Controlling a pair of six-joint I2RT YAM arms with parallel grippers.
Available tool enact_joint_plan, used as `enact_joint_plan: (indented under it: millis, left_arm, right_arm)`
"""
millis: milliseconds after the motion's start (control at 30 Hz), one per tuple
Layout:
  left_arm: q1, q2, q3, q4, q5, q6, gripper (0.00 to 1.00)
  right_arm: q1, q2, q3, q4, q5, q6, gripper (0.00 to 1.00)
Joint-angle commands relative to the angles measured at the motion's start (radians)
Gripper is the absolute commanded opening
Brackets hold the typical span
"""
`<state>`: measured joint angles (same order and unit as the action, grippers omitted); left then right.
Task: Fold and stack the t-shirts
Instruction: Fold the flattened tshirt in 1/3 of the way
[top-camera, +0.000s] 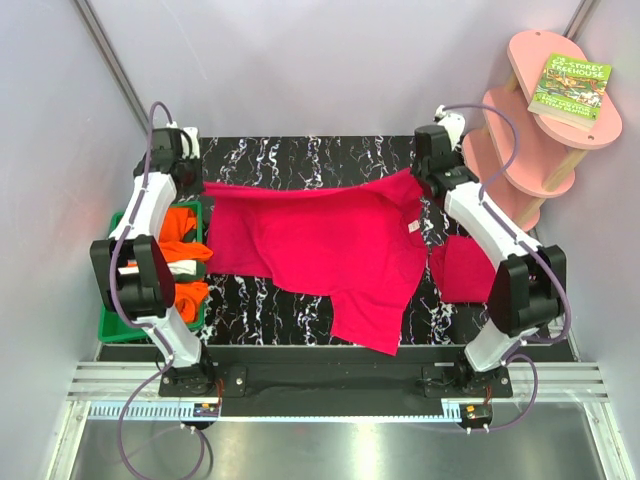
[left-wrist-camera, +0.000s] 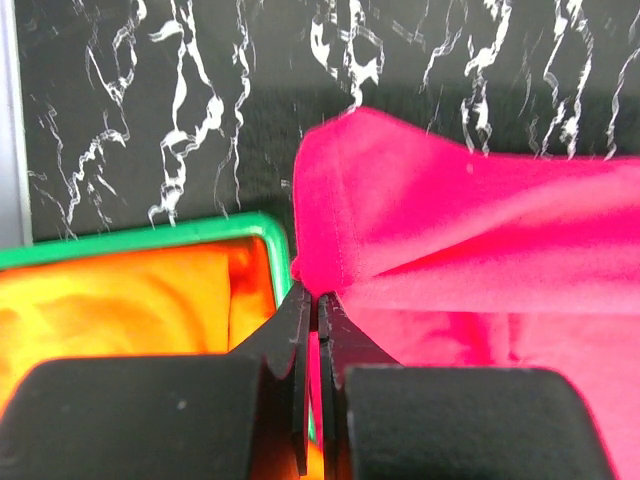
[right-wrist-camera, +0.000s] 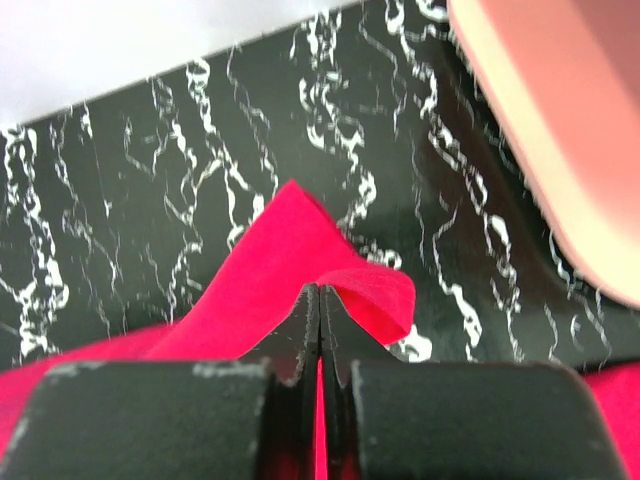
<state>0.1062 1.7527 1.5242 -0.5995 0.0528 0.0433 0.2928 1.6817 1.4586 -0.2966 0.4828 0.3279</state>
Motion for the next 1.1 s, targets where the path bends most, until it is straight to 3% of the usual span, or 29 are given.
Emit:
enact_joint_plan:
  millis: [0, 400, 733, 1067]
  left_arm:
    - [0.012, -0.068, -0.051, 0.033, -0.001, 0.040, 0.00]
    - [0.012, -0.027, -0.111, 0.029, -0.036, 0.056, 0.00]
    - [0.012, 0.048, -0.110, 0.010, -0.041, 0.064, 0.03]
    - [0.000, 0.120, -0.079, -0.009, -0.050, 0.061, 0.03]
  right_arm:
    - [0.040, -0.105, -0.098, 0.042, 0.066, 0.062, 0.00]
    - [0.097, -0.235, -0.308, -0.015, 0.066, 0.192, 0.00]
    - [0.134, -0.235, -0.432, -0.045, 0.019, 0.295, 0.00]
    - [0.141, -0.182, -0.451, -0.061, 0.011, 0.303, 0.00]
